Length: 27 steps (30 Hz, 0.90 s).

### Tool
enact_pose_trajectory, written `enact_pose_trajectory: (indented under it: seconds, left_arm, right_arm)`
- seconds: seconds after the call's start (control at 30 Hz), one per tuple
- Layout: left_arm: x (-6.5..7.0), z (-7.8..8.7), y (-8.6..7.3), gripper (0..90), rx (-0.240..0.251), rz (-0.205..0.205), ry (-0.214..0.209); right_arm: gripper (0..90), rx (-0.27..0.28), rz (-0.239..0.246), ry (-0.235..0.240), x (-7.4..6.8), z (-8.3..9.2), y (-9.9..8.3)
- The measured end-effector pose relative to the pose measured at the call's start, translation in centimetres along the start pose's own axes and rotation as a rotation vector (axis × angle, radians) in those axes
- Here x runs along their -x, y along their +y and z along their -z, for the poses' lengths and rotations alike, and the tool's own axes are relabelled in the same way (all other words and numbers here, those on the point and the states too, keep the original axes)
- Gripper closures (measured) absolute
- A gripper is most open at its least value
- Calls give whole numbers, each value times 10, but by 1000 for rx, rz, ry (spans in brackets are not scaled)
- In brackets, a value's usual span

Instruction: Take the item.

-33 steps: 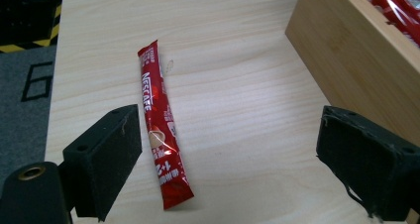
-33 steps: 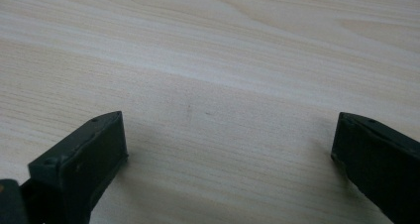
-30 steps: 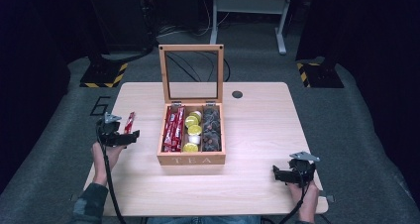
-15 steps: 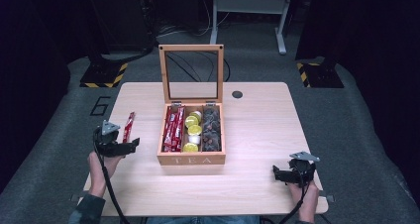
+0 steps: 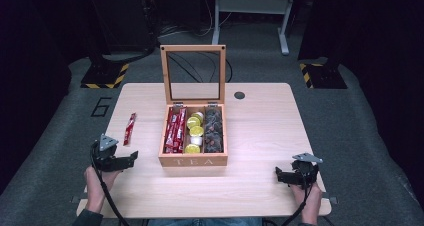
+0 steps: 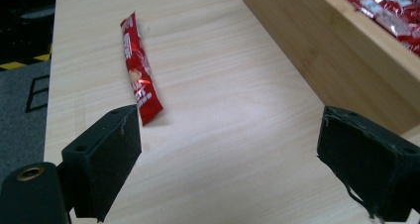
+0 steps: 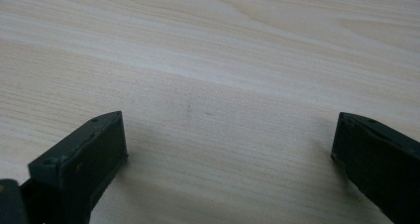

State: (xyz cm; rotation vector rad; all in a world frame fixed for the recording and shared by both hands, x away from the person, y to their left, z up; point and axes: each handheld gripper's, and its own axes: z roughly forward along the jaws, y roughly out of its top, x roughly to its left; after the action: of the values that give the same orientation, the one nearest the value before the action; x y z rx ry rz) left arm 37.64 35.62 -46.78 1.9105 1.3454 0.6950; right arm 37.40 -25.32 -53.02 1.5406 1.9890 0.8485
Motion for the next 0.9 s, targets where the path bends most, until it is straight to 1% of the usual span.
enact_pose_trajectory:
  seconds: [0.1,0.17,0.2,0.27,0.3,0.37,0.43,0.47,0.53,0.6,0.67,0.73,0.77,0.83,0.9]
  left_arm:
    - [0,1,-9,97,-20,1,0]
    - [0,1,-15,95,-24,2,6]
    - [0,2,-19,93,-35,2,5]
    - [1,1,-25,93,-24,11,12]
    - [0,2,-27,92,-37,10,7]
    - [1,2,-33,92,-49,10,4]
    - [1,0,-40,87,-52,5,5]
    - [2,0,-41,87,-59,9,2]
    - [2,-1,-46,83,-54,1,8]
    - [3,-1,-50,79,-63,-4,12]
    - [3,-1,-54,74,-60,1,19]
    - [3,-1,-57,72,-70,1,18]
    - [3,-1,-59,69,-65,3,22]
    - [3,0,-62,64,-85,-5,32]
    - [3,-1,-66,61,-80,4,36]
  right_arm:
    - [1,0,0,0,0,0,0]
    - [1,0,0,0,0,0,0]
    - [1,0,0,0,0,0,0]
    - [1,0,0,0,0,0,0]
    - [1,0,0,0,0,0,0]
    - [1,-1,-1,0,0,0,0]
    - [1,0,0,0,0,0,0]
    - [1,-2,-3,-1,0,0,0]
    - [1,0,-1,-1,0,0,0]
    - [1,-1,-3,-1,0,0,0]
    - [1,-1,-3,-2,0,0,0]
    - [1,0,-1,-1,0,0,0]
    - [1,-1,-3,-2,0,0,0]
    - [1,-1,-3,-2,0,0,0]
    - [0,0,-1,-1,0,0,0]
